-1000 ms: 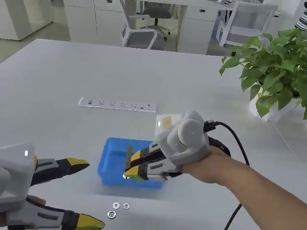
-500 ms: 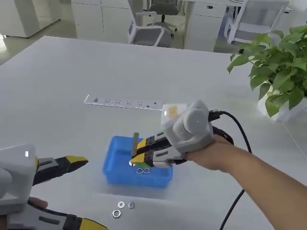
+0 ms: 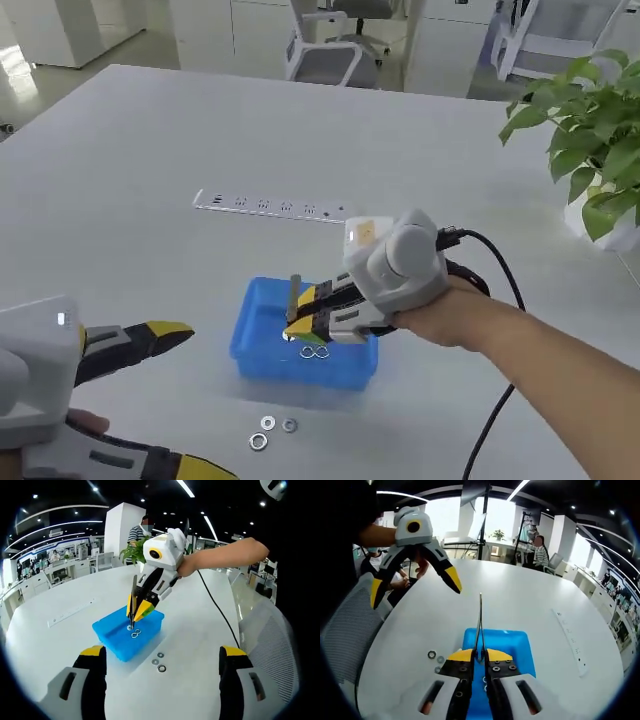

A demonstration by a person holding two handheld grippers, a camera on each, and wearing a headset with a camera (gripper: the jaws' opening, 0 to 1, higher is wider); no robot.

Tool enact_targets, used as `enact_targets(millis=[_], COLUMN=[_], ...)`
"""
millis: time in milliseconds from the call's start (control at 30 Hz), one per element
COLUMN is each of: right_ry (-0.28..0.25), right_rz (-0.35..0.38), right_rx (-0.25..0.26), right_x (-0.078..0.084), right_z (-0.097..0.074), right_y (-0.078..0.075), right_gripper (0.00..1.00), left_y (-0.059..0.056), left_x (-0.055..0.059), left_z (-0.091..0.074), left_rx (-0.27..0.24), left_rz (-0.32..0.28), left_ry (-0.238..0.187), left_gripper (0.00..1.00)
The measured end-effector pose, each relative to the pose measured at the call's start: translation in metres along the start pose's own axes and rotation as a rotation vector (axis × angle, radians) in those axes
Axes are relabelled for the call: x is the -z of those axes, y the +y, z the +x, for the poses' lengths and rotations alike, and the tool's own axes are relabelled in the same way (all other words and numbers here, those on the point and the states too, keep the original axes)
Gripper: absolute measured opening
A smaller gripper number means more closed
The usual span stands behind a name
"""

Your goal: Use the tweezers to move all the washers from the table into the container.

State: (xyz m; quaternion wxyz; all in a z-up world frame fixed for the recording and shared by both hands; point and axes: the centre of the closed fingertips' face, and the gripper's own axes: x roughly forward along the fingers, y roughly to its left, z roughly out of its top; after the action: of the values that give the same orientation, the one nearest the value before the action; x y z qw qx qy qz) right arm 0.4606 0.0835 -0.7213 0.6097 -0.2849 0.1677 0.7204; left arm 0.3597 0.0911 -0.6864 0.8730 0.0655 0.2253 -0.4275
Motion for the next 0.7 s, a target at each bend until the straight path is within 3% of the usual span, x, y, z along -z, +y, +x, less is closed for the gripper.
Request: enact_targets(millis=[500,700], right_ry=[0.019,0.028], right_rz=[-0.004,-0.006], right_rx=[-0.037,-0.049], right_x=[0.018,0.023], right_z=[0.016,0.021], right_y=[-0.004,-0.004], right_gripper=[0.09,0.09], left_y=[0.005,0.012], left_x=[-0.006,-0.01], left_z=[0.002,0.004], left_rx=[0.004,0.006], left_rz=[-0.009,-0.025], left_ry=[-0.013,-0.026], left_gripper=[0.99,0.96])
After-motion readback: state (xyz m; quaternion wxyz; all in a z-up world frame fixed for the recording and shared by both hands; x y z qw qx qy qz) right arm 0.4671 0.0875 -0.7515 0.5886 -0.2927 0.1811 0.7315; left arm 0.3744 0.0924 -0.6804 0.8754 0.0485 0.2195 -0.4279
